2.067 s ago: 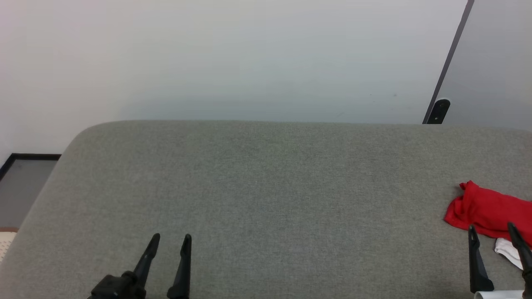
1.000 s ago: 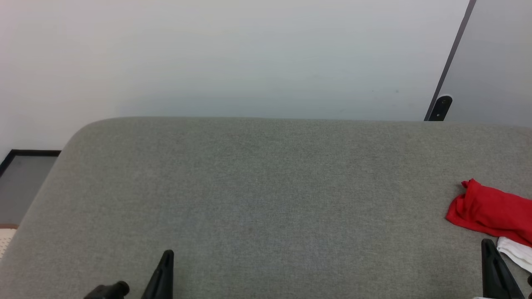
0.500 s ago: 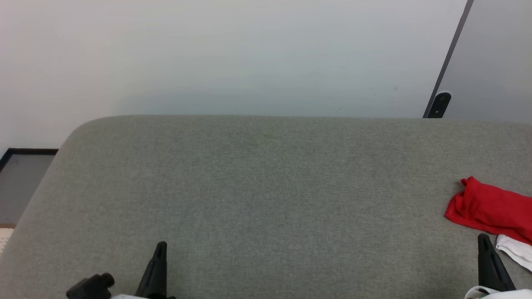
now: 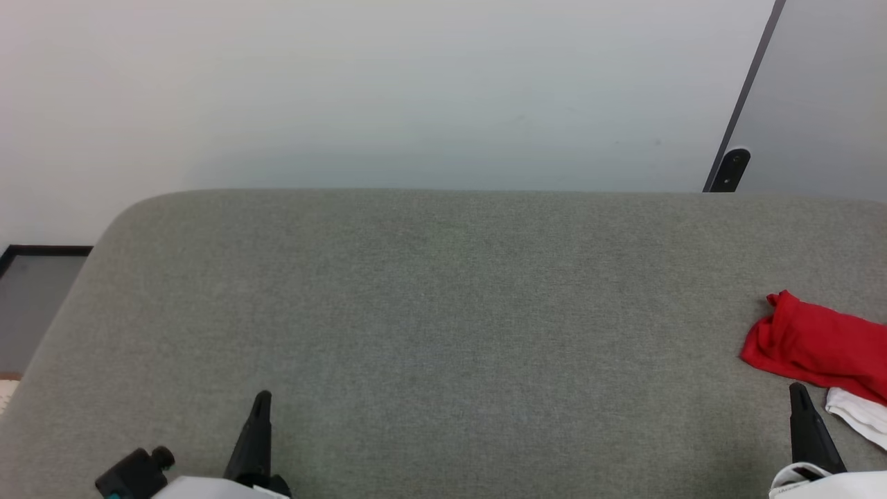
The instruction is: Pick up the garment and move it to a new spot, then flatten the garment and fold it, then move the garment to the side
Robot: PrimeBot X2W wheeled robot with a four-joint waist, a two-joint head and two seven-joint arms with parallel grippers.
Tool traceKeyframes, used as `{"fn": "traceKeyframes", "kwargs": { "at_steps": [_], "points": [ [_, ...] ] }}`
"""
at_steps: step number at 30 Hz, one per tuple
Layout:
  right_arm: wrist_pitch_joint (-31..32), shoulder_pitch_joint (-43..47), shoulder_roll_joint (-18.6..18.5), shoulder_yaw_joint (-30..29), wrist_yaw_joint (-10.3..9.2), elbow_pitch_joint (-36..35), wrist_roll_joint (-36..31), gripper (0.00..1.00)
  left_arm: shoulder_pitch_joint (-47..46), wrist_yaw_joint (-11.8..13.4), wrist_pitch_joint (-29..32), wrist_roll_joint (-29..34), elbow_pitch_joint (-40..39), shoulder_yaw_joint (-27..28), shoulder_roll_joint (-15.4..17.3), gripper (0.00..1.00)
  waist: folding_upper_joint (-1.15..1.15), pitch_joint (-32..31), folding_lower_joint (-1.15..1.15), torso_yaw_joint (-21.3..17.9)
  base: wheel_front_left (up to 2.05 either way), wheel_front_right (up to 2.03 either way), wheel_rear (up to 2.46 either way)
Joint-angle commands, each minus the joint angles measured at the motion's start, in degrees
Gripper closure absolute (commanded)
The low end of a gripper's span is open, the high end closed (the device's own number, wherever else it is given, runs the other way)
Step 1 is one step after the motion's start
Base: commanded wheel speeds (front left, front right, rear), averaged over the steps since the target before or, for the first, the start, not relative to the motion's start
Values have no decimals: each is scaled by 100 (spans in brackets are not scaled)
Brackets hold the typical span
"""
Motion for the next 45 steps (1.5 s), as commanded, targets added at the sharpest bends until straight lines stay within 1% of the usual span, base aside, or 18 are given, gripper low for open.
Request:
{"fn": "traceKeyframes", "kwargs": {
  "at_steps": [1,24,45],
  "points": [
    [26,-181,-21,13,0,-48,172,100,-126,-1,24,-137,-57,30,12,100,0,3,0,-2,0,0,0],
    [426,-438,11,93,-1,157,1953,100,-367,-1,426,-1577,52,217,-60,100,0,88,0,-53,0,0,0],
    [721,-620,38,147,-2,318,3280,100,-534,-1,738,-2637,136,371,-120,100,0,166,0,-99,0,0,0]
  ]
}}
